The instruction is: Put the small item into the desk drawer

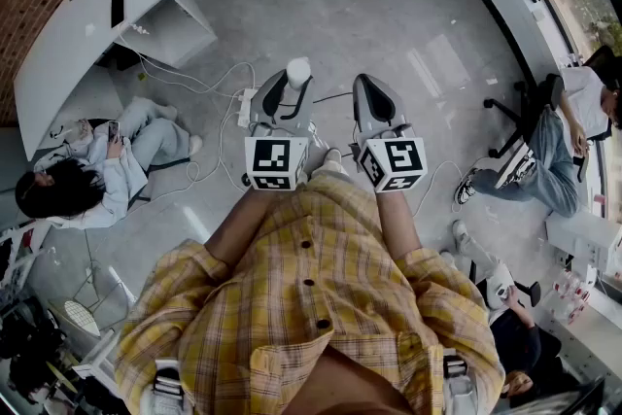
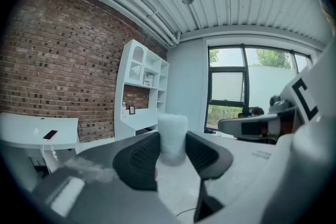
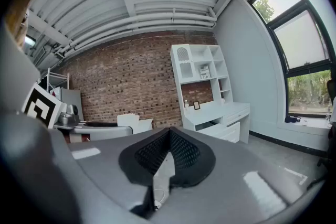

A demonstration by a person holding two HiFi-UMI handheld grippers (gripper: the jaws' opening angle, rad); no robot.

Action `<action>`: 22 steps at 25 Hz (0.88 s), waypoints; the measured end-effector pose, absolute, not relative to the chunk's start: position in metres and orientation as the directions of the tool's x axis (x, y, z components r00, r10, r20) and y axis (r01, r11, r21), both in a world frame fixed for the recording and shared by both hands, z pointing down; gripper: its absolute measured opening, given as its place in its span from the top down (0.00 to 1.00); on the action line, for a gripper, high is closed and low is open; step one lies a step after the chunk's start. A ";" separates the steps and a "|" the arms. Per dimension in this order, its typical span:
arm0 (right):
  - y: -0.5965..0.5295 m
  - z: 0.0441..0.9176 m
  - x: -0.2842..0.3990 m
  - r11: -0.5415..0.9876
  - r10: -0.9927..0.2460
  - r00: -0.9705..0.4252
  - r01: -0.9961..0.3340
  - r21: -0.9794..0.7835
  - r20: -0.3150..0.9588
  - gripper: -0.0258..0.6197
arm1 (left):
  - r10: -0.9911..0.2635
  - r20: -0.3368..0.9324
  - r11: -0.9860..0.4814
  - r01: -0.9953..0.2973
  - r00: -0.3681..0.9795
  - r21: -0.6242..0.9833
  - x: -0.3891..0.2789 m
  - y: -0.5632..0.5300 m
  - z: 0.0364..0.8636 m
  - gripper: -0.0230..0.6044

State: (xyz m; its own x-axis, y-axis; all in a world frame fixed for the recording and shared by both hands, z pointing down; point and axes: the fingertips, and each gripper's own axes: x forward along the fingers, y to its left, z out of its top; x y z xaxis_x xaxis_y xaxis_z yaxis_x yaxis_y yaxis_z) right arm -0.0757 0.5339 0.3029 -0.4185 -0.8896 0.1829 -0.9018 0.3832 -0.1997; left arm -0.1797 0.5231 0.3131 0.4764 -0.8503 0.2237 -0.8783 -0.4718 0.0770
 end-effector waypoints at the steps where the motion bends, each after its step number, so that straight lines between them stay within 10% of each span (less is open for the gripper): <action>1: 0.534 0.301 -0.071 0.385 -0.889 -0.421 -0.900 -0.202 0.180 0.98 | -0.852 0.224 -0.469 -0.880 0.474 0.075 -0.175 0.524 0.311 0.70; 22: 0.515 0.306 0.002 0.418 -0.883 -0.452 -0.880 -0.223 0.129 0.98 | -0.835 0.244 -0.509 -0.861 0.492 -0.006 -0.073 0.525 0.326 0.70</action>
State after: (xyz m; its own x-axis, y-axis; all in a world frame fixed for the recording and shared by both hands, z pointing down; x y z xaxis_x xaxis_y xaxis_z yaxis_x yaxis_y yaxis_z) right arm 0.0022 0.5155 0.3057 -0.4520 -0.8827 0.1285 -0.8805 0.4184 -0.2230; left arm -0.0728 0.5251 0.3257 0.4922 -0.8355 0.2443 -0.8609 -0.5088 -0.0056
